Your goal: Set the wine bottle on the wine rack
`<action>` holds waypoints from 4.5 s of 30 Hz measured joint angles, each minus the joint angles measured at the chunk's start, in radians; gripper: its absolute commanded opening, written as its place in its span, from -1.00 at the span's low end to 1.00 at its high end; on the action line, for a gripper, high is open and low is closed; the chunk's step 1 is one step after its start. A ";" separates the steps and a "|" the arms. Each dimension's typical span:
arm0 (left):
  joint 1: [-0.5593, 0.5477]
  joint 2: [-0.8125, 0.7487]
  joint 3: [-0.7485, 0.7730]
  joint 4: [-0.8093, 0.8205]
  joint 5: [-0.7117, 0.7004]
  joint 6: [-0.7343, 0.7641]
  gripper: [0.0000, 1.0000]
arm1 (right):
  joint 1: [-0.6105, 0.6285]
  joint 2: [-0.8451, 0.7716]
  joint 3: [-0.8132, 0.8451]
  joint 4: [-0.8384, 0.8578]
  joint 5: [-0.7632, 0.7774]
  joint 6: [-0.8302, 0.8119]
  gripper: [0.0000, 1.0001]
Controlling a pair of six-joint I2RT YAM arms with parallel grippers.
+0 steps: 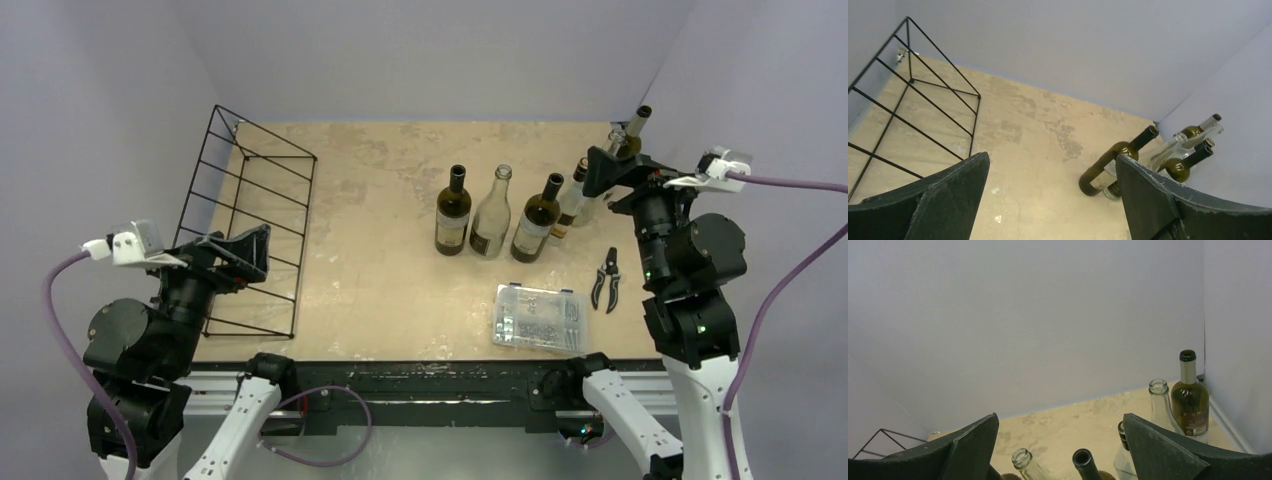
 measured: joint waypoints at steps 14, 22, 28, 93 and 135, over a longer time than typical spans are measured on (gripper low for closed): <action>0.000 0.193 -0.096 0.074 0.351 -0.052 1.00 | -0.001 -0.118 -0.090 0.036 -0.045 0.006 0.98; -0.015 0.327 -0.194 0.159 0.489 -0.104 1.00 | 0.008 -0.137 -0.128 0.042 -0.027 0.065 0.98; -0.179 0.450 -0.204 0.224 0.481 -0.111 1.00 | 0.046 -0.158 -0.142 0.042 0.038 0.072 0.98; -0.714 1.295 0.258 0.543 -0.384 0.169 -0.30 | 0.217 -0.250 -0.285 0.096 0.076 -0.102 0.98; -0.217 0.691 -0.127 0.246 -0.121 -0.190 -1.00 | 0.217 -0.223 -0.298 0.103 0.071 -0.101 0.98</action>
